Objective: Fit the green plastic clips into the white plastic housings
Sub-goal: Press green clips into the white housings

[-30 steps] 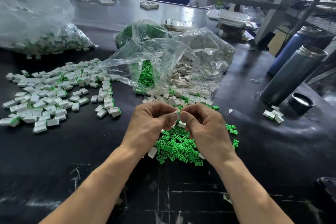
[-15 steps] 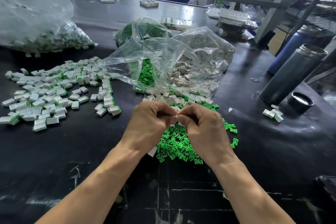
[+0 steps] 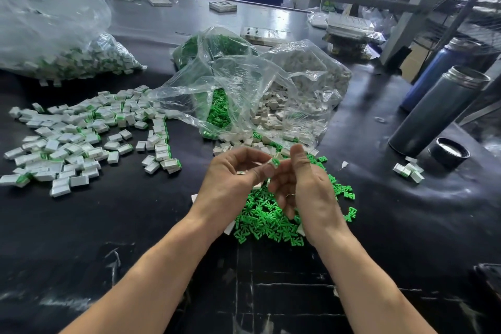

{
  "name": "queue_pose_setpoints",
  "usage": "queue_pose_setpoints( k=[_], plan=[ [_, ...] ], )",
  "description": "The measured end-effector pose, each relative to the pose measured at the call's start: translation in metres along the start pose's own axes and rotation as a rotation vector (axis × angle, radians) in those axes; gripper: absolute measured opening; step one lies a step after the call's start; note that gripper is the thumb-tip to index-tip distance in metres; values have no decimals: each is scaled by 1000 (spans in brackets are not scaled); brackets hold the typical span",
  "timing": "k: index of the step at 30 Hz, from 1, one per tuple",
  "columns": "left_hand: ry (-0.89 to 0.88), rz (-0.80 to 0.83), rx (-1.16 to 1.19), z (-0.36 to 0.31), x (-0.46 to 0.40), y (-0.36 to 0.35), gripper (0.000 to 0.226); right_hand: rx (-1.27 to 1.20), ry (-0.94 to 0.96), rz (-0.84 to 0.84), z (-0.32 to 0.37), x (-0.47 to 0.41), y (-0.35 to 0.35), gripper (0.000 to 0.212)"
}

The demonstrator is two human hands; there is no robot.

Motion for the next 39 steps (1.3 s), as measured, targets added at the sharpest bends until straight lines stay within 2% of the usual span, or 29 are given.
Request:
queue_pose_setpoints(
  k=[3,8,16,20,30,36,39],
  plan=[
    [-15,70,65,-2,2,-7,9,32,-29,29,-5,2,-8,76],
    [-56,121,30,-2,4,-11,10,10,-21,-48,-9,-2,-12,59],
    [-88,93,-10,-1,5,-10,10,219,126,-221,-6,-4,-19,62],
    [-85,71,-17,2,4,-8,9,305,175,-246,-4,-5,-21,53],
    [-77,45,-46,7,4,-9,3,345,209,-243,-8,-9,-21,58],
    [-75,45,-57,5,2,-6,6,268,183,-154,-8,-7,-23,55],
    [-61,16,-62,4,0,-2,5,250,184,-161,-5,-5,-19,57]
  ],
)
Point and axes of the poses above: each hand's wrist, its own x-axis away from the middle knuckle, its own y-axis out of the back of the hand, z = x × y, the point moved 2 cm from there along -x, towards the middle knuckle, and after that the axes turned 10 degrees about -x, right-handed, at the moved point
